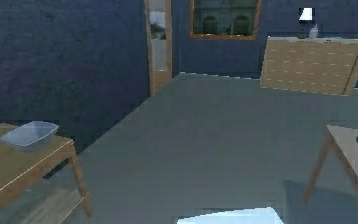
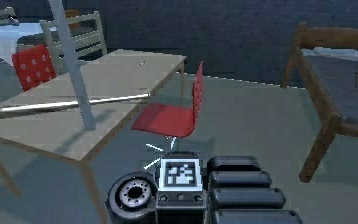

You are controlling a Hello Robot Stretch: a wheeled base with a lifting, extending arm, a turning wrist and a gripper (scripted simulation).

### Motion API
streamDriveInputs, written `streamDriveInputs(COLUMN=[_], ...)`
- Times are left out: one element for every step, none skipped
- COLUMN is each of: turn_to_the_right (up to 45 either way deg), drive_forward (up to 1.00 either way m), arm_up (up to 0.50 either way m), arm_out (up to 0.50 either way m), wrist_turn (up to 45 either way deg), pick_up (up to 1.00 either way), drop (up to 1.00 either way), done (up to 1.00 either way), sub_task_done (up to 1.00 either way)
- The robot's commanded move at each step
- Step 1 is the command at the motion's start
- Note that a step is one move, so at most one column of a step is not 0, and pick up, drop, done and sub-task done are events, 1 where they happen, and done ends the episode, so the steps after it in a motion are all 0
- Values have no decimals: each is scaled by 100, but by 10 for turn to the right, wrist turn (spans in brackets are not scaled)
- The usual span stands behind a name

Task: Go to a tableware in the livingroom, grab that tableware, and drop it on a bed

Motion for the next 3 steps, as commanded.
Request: streamDriveInputs(turn_to_the_right=[0,-60,0], drive_forward=[100,0,25], arm_up=[0,0,0], arm_out=[0,0,0], wrist_turn=[0,0,0], pick_up=[0,0,0], drop=[0,0,0], done=[0,0,0], sub_task_done=[0,0,0])
